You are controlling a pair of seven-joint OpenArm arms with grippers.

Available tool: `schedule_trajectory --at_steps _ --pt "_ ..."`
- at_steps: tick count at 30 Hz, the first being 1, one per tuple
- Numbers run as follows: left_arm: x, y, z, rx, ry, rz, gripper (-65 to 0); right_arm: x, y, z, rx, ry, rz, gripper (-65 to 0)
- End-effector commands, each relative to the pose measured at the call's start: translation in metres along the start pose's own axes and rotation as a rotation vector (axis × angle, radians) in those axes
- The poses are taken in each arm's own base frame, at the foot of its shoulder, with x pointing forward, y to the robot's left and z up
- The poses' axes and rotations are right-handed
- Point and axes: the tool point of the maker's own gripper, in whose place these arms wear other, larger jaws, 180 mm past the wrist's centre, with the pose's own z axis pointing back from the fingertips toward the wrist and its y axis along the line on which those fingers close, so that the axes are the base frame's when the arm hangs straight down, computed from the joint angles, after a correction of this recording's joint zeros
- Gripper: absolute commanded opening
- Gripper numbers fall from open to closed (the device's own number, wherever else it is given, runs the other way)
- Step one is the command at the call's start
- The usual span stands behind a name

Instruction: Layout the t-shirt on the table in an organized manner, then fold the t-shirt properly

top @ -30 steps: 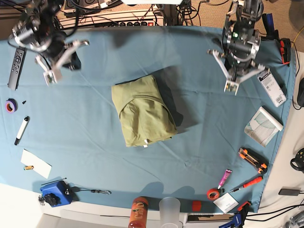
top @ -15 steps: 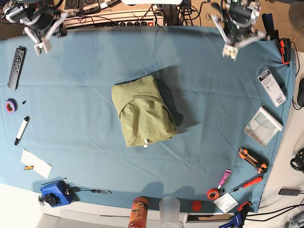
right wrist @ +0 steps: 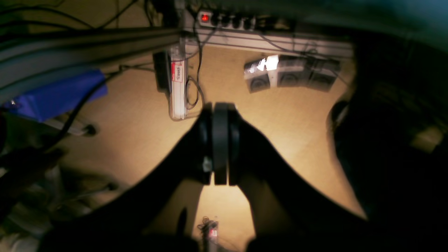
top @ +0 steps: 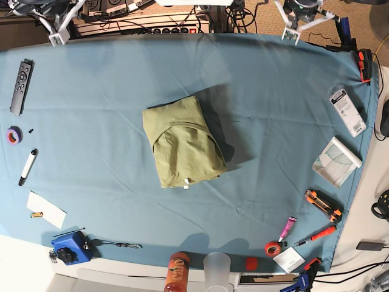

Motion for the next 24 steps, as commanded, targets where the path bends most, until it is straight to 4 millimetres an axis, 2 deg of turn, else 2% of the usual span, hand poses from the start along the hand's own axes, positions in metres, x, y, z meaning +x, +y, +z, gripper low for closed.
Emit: schedule_trajectory --at_steps 1,5,9,15,18,21,24 --pt "-0.008 -0.002 0.004 -0.006 0.014 -0.001 -65.0 -0.007 -0.008 0.001 -0.011 0.024 -0.009 -65.0" --pt "-0.030 -0.017 0.005 -0.072 0.076 0.016 -65.0 -0.038 -0.020 -0.012 0.017 0.103 -0.099 -65.0" --pt "-0.053 -0.023 -0.006 -0.088 0.149 0.013 -65.0 -0.057 -0.028 -0.018 0.033 0.156 -0.154 -65.0" --pt "-0.096 -0.030 -0.031 -0.094 0.275 0.003 -65.0 -0.066 -0.038 -0.018 0.025 0.188 -0.169 -65.0" --pt "-0.119 -0.041 -0.047 -0.136 0.335 0.040 -65.0 -0.072 -0.043 -0.019 0.019 0.228 -0.157 -65.0" --pt "-0.141 -0.052 -0.066 -0.190 0.408 0.060 -65.0 -0.078 -0.051 -0.026 -0.011 0.291 -0.085 -65.0" --pt "-0.154 -0.058 -0.088 -0.202 0.463 0.075 -65.0 -0.078 -0.053 -0.041 -0.018 0.340 0.011 -65.0"
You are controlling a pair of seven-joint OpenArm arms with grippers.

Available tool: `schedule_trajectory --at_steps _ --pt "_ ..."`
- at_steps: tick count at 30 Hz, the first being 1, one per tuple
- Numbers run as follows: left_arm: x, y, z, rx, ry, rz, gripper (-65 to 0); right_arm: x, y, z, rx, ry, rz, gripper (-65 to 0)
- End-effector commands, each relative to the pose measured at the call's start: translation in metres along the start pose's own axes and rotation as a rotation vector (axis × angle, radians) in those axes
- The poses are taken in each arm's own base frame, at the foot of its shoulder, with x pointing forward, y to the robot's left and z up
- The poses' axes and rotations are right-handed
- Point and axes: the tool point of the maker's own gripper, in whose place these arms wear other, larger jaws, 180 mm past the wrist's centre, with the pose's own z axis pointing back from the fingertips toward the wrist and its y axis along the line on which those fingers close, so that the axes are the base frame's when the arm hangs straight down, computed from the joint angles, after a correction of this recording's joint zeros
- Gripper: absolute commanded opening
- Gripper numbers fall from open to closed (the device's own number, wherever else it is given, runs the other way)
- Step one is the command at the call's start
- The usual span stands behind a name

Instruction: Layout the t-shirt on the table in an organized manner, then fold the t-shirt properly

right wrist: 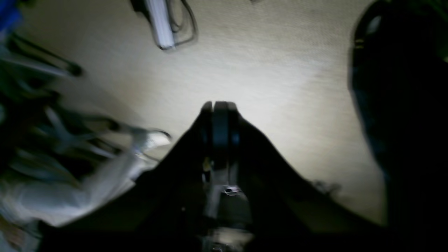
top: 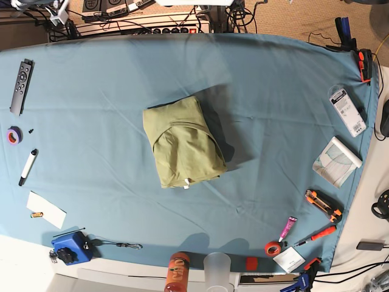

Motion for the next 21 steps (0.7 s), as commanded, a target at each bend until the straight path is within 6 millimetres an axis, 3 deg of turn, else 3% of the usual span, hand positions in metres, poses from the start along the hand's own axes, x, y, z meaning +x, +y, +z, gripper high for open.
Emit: schedule_trajectory --at_steps 1,11,17,21 --pt "-0.005 -0.001 -0.006 -0.004 0.021 0.000 -65.0 0.001 -0.002 -0.001 -0.006 0.014 0.027 -65.0" --pt "0.012 -0.017 -0.066 -0.104 0.006 0.012 -65.0 0.016 0.021 -0.080 0.025 0.169 0.228 -65.0" --pt "0.040 -0.004 -0.089 -0.043 -0.205 0.112 -65.0 0.037 0.034 -0.119 0.043 0.149 0.358 -65.0" --pt "0.044 -0.010 -0.100 -0.021 -0.252 0.147 -65.0 0.057 0.051 -0.139 0.044 0.126 0.436 -65.0"
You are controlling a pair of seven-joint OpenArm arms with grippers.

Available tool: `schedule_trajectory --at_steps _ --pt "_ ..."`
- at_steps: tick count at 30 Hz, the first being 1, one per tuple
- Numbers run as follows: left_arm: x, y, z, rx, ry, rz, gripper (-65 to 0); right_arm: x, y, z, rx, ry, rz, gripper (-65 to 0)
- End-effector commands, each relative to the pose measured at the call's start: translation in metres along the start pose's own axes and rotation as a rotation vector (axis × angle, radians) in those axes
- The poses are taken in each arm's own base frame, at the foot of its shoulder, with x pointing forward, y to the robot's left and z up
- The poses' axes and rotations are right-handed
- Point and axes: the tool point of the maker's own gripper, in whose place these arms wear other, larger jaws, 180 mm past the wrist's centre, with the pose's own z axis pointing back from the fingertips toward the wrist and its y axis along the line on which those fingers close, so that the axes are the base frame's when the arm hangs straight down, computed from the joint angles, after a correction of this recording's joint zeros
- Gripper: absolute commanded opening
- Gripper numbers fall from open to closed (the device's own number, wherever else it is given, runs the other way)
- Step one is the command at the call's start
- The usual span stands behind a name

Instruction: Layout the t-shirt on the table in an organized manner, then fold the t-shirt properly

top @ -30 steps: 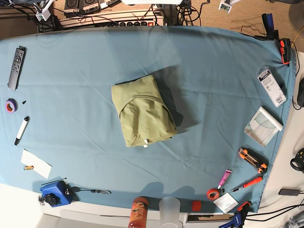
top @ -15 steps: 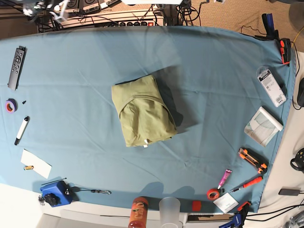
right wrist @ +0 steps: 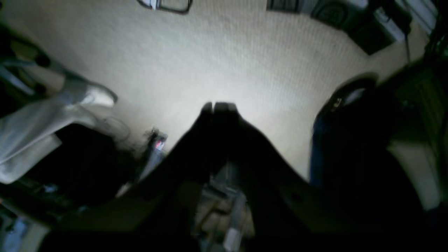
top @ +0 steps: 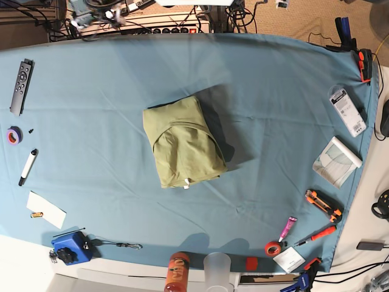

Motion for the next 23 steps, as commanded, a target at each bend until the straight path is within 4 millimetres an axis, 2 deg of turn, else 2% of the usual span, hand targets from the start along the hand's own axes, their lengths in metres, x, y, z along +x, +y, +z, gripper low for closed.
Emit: schedule_trajectory --at_steps 1,4,8,13,23 --pt "-0.007 -0.003 -0.001 -0.004 0.014 0.001 -65.0 0.002 -0.004 0.000 -0.015 -0.001 0.018 -65.0" --pt "-0.008 -0.015 -0.006 -0.019 0.026 0.012 -65.0 0.022 -0.006 -0.009 -0.072 -0.046 0.053 -65.0" --pt "-0.001 -0.018 -0.007 -0.015 0.014 -0.005 -65.0 0.039 -0.011 -0.018 -0.190 -0.121 0.113 -65.0" --pt "0.000 -0.016 -0.007 -0.003 0.006 -0.097 -65.0 0.037 -0.006 -0.024 -0.202 -0.118 0.155 -65.0" --pt "0.000 -0.016 -0.008 -0.004 0.004 -0.096 -65.0 0.038 -0.002 -0.024 -0.174 -0.124 0.081 -65.0"
